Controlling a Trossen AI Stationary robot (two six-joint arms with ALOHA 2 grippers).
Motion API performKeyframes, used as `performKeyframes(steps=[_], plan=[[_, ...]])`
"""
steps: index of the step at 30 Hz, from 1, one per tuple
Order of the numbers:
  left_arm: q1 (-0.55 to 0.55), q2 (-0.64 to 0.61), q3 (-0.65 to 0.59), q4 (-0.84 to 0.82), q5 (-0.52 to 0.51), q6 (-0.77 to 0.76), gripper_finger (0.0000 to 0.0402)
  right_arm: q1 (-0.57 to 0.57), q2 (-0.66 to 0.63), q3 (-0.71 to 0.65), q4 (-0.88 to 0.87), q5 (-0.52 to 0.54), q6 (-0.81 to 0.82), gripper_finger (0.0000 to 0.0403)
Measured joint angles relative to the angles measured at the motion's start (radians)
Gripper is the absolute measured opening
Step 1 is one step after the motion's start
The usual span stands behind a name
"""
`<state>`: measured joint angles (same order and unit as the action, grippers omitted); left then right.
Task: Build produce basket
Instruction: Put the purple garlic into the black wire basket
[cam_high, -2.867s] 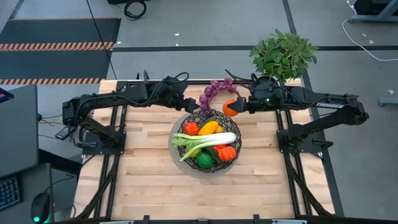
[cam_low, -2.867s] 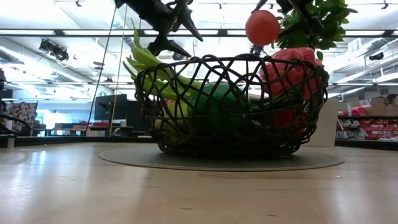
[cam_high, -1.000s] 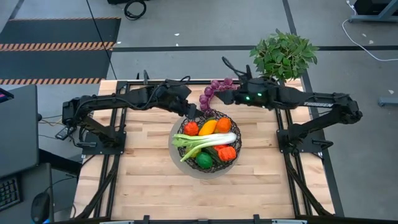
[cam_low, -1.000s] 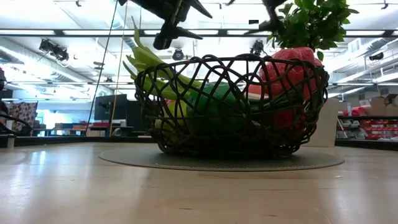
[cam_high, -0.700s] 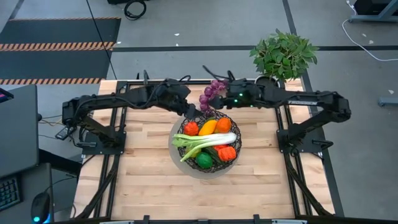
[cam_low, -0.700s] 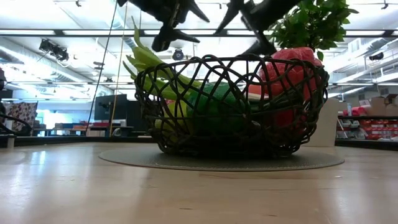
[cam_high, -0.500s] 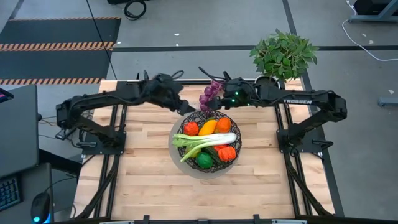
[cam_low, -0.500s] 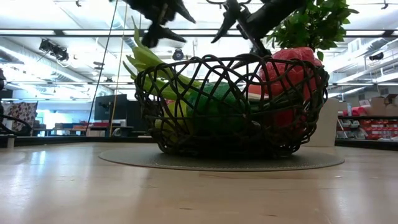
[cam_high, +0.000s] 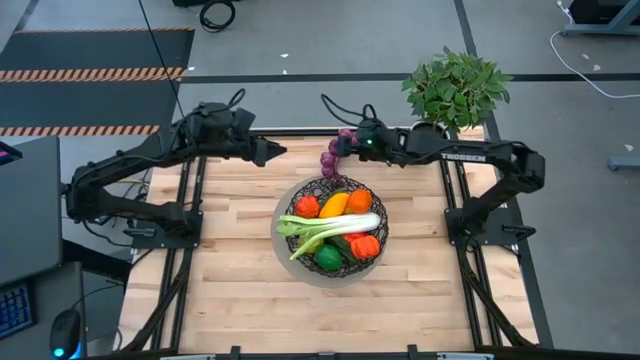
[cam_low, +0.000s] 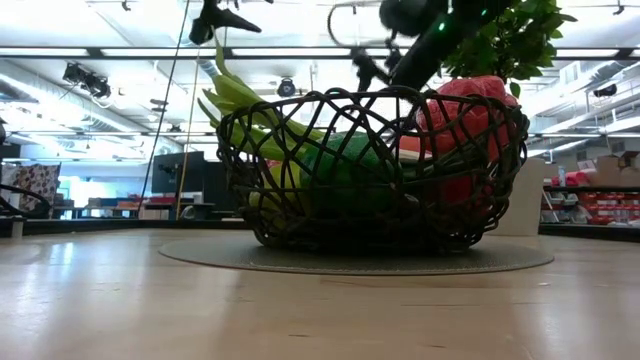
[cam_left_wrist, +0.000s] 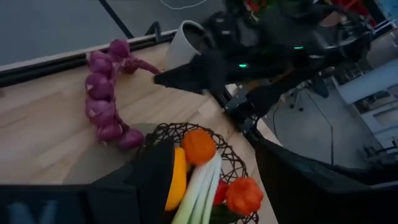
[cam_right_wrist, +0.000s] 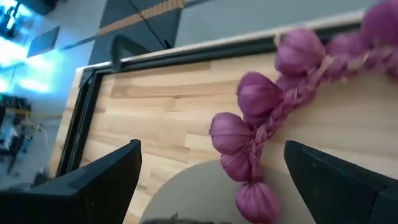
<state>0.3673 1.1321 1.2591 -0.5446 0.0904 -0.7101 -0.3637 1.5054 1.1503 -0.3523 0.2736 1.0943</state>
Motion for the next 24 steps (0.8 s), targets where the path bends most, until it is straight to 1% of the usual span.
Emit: performKeyframes(steps=[6,8,11,14,16,19,24], plan=[[-0.03,-0.02,0.0,-0.036,0.0,-0.003,0.0231,-0.063,0.103,0.0,0.039,-0.1,0.126,0.0396],[-0.037,-0.033,0.0,-0.05,0.0,-0.002,0.0231,-0.087,0.128,0.0,0.034,-0.155,0.168,0.0396],[-0.054,-0.057,0.0,-0.08,-0.039,-0.004,0.0231,-0.119,0.159,0.0,0.031,-0.233,0.231,0.0393],[-0.07,-0.086,0.0,-0.097,-0.098,-0.011,0.0231,-0.142,0.184,0.0,0.025,-0.263,0.248,0.0386],[-0.08,-0.1,0.0,-0.105,-0.12,-0.016,0.0231,-0.153,0.194,0.0,0.031,-0.269,0.248,0.038],[-0.091,-0.113,0.0,-0.113,-0.134,-0.029,0.0231,-0.171,0.196,0.0,0.028,-0.282,0.244,0.037],[-0.109,-0.115,0.0,-0.142,-0.143,-0.043,0.0231,-0.202,0.195,0.0,0.037,-0.27,0.228,0.0357]])
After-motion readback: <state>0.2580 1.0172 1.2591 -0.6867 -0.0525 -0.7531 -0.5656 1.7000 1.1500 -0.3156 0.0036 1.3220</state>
